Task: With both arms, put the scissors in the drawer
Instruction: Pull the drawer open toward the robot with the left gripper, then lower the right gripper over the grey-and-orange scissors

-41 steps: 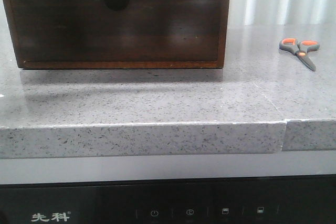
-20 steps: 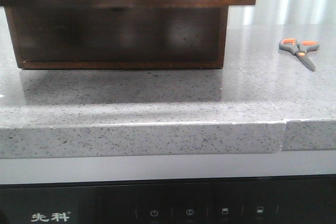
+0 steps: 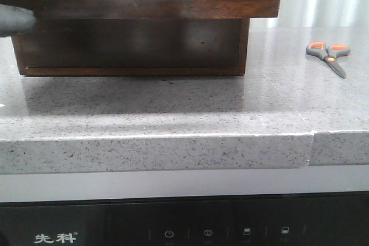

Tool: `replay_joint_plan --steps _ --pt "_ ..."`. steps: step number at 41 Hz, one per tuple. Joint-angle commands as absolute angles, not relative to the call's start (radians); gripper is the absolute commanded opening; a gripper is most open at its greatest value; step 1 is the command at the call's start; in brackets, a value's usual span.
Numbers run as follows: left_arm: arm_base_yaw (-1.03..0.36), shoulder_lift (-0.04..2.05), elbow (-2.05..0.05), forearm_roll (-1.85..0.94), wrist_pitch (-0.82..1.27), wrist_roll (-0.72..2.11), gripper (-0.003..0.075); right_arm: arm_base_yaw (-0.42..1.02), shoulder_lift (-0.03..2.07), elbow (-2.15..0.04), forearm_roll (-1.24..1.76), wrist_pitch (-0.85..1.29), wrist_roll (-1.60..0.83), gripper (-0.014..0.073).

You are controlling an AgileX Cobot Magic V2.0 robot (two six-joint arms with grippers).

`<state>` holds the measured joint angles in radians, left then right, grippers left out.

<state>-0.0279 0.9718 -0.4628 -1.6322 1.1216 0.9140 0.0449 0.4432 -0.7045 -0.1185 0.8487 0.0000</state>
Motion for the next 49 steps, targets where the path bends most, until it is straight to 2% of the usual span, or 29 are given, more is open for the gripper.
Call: replay_joint_plan --steps 1,10,15,25,31,36,42,49 --pt "-0.033 0.912 -0.489 -1.621 1.178 0.871 0.0535 0.044 0.460 -0.730 -0.127 0.782 -0.007 0.0636" --pt "-0.033 0.706 -0.518 -1.405 1.135 0.715 0.0522 0.044 0.460 -0.730 -0.127 0.782 -0.007 0.0636" --pt "-0.033 0.614 -0.622 -1.111 1.093 0.550 0.0522 0.044 0.460 -0.730 -0.127 0.782 -0.007 0.0636" --pt "-0.033 0.571 -0.930 -0.412 1.088 0.236 0.0522 0.044 0.460 -0.730 -0.127 0.780 -0.007 0.0636" --pt "-0.043 0.571 -1.016 -0.290 1.075 0.216 0.0522 0.044 0.460 -0.730 -0.127 0.780 -0.007 0.0636" --pt "-0.150 0.571 -1.022 -0.269 1.050 0.245 0.0522 0.044 0.460 -0.730 -0.127 0.780 -0.007 0.0636" --pt "-0.371 0.571 -1.022 -0.131 1.046 0.264 0.0522 0.044 0.460 -0.730 -0.127 0.780 -0.007 0.0636" --pt "-0.509 0.571 -1.022 0.000 0.987 0.048 0.0522 0.044 0.465 -0.730 -0.126 0.777 0.000 0.0636"
